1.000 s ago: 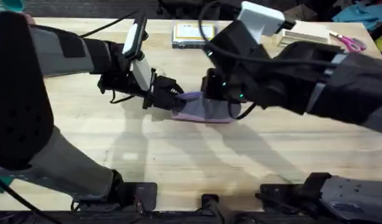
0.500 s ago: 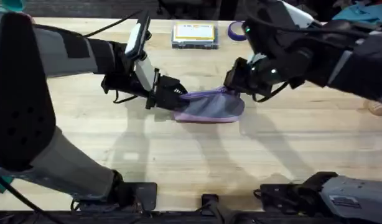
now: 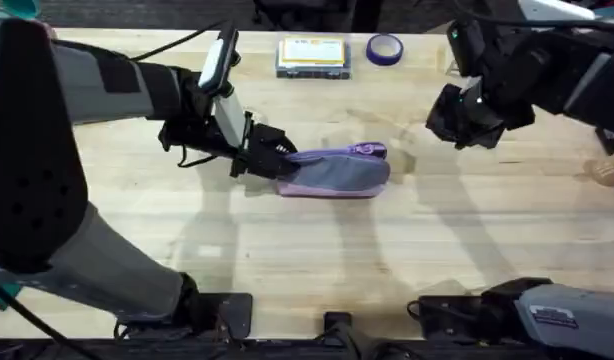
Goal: Unzip the bag, pick up the pens from the table one at a time and place them inside, then zip the bag closed.
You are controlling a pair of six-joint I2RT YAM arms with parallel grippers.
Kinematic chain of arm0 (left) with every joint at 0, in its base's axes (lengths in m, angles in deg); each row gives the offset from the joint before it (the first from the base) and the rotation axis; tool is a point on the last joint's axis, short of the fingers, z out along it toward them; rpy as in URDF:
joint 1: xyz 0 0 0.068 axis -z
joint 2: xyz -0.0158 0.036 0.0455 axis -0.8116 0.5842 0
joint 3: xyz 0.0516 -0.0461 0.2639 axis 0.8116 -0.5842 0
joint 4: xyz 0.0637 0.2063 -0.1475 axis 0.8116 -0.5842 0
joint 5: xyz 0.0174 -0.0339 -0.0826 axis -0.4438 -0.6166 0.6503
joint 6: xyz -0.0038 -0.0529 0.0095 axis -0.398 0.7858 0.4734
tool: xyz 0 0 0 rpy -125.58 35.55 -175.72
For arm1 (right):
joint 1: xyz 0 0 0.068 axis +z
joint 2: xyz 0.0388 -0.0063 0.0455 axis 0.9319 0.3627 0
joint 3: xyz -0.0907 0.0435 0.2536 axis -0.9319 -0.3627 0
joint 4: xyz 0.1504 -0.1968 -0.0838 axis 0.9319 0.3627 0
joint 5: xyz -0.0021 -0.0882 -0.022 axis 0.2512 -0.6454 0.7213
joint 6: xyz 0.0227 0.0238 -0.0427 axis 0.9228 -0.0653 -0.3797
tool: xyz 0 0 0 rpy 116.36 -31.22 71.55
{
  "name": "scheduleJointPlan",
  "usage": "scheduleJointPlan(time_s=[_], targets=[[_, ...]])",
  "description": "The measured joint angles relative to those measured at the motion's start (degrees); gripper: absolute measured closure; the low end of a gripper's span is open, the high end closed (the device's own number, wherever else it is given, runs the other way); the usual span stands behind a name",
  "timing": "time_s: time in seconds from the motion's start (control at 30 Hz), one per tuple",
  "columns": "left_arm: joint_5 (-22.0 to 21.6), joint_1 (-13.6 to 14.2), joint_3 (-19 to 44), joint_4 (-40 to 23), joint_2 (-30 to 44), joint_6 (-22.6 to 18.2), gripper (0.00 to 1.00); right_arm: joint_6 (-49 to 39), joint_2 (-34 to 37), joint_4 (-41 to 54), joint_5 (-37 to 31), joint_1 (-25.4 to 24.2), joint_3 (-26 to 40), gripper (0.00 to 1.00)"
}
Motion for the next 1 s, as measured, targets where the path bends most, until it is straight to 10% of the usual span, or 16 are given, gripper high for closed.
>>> scheduleJointPlan(time_s=[0.43, 0.57, 0.6, 1.0], targets=[[-0.09, 0.00, 0.00, -0.02, 0.00, 0.00, 0.957, -11.80, -9.39, -3.88, 5.58, -0.11, 0.00, 0.950], [-0.11, 0.00, 0.00, -0.03, 0.00, 0.00, 0.957, -19.00, -15.30, -4.57, 12.26, -0.11, 0.00, 0.406], [-0.11, 0.00, 0.00, -0.02, -0.01, 0.00, 0.957, -24.38, -19.00, -4.52, 17.85, -0.11, 0.00, 0.033], [-0.11, 0.00, 0.00, -0.04, 0.00, 0.00, 0.958, -35.87, -23.07, -1.26, 35.53, -0.11, 0.00, 0.004]])
